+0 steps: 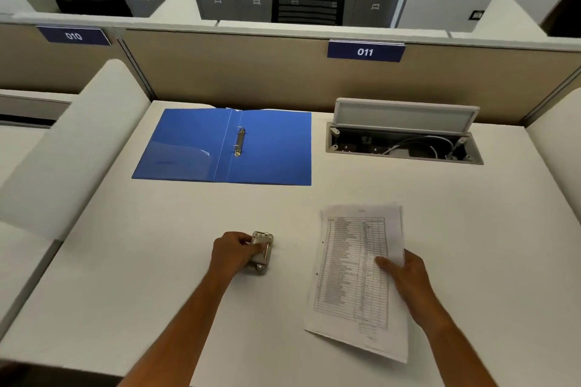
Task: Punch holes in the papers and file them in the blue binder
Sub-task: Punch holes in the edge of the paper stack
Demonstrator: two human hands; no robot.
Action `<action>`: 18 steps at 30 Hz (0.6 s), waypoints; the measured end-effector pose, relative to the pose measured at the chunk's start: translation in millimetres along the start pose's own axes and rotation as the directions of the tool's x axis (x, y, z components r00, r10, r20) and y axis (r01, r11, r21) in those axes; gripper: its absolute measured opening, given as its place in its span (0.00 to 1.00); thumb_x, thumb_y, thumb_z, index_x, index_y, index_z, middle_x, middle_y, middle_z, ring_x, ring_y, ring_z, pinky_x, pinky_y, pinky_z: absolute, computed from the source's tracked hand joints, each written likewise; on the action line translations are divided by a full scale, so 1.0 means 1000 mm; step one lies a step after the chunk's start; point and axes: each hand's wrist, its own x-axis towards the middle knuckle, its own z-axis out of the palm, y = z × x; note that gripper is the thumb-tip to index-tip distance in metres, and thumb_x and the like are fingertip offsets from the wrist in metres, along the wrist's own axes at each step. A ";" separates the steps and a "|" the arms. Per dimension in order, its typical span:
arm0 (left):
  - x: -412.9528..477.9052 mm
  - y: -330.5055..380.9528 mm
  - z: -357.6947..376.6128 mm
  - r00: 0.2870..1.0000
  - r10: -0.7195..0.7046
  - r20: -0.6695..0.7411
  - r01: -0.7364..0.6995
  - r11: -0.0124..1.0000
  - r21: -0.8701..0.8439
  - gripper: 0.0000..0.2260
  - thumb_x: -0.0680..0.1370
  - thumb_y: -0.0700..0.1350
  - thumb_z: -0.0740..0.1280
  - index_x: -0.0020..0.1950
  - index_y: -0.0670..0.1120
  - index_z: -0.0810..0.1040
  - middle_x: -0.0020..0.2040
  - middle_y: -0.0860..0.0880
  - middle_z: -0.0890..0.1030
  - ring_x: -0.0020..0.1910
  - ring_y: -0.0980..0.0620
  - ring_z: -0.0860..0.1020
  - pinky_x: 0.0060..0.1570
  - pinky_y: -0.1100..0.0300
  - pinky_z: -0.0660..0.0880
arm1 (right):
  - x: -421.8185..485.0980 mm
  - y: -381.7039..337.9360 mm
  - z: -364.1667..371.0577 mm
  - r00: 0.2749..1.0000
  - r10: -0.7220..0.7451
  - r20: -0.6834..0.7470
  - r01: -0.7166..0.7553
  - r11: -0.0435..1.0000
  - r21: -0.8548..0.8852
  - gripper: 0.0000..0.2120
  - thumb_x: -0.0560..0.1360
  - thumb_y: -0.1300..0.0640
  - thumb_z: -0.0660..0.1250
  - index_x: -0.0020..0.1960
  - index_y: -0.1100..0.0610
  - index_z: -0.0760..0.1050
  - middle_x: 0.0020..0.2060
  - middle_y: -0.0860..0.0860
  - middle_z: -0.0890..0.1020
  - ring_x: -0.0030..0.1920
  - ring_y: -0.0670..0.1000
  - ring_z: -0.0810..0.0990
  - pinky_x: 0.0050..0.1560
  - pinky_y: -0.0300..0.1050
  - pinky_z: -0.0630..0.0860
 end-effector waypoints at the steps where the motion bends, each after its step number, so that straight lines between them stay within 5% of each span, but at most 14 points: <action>1: -0.001 0.000 -0.001 1.000 0.002 -0.016 -0.002 1.000 0.012 0.10 0.68 0.53 0.82 0.44 0.52 0.86 0.42 0.51 0.87 0.45 0.50 0.86 0.52 0.51 0.84 | 0.000 0.003 -0.003 1.000 0.004 -0.010 -0.004 1.000 -0.005 0.14 0.79 0.62 0.75 0.64 0.57 0.84 0.52 0.51 0.91 0.53 0.54 0.90 0.53 0.49 0.86; 6: -0.012 0.006 0.000 0.995 -0.028 -0.095 0.034 0.998 0.059 0.09 0.69 0.54 0.81 0.44 0.53 0.86 0.41 0.53 0.86 0.44 0.52 0.84 0.48 0.54 0.83 | 0.008 0.007 -0.014 1.000 0.014 -0.003 -0.014 1.000 -0.003 0.13 0.79 0.63 0.75 0.63 0.57 0.84 0.50 0.49 0.91 0.49 0.50 0.91 0.44 0.38 0.86; 11: -0.017 0.006 0.005 0.984 -0.103 -0.144 0.107 0.994 0.023 0.12 0.67 0.55 0.80 0.44 0.51 0.88 0.39 0.52 0.86 0.40 0.51 0.85 0.45 0.48 0.86 | 0.019 0.012 -0.016 0.999 0.030 0.026 -0.029 0.999 -0.020 0.12 0.80 0.64 0.74 0.62 0.54 0.83 0.50 0.48 0.91 0.49 0.49 0.90 0.43 0.37 0.85; 16: -0.024 0.011 0.009 0.977 -0.105 -0.186 0.121 0.989 0.081 0.12 0.69 0.58 0.79 0.47 0.53 0.85 0.42 0.54 0.86 0.42 0.54 0.84 0.45 0.54 0.83 | 0.032 0.024 -0.019 1.000 0.024 0.005 -0.024 0.996 -0.089 0.13 0.78 0.62 0.76 0.62 0.54 0.84 0.53 0.53 0.90 0.54 0.58 0.89 0.59 0.56 0.84; 18: -0.026 0.014 0.008 0.974 -0.106 -0.201 0.130 0.986 0.108 0.14 0.71 0.63 0.76 0.48 0.56 0.83 0.44 0.56 0.85 0.44 0.55 0.83 0.44 0.57 0.79 | 0.031 0.024 -0.018 1.000 0.002 -0.008 -0.003 0.988 -0.152 0.17 0.78 0.62 0.76 0.67 0.57 0.82 0.54 0.51 0.88 0.54 0.56 0.87 0.62 0.54 0.81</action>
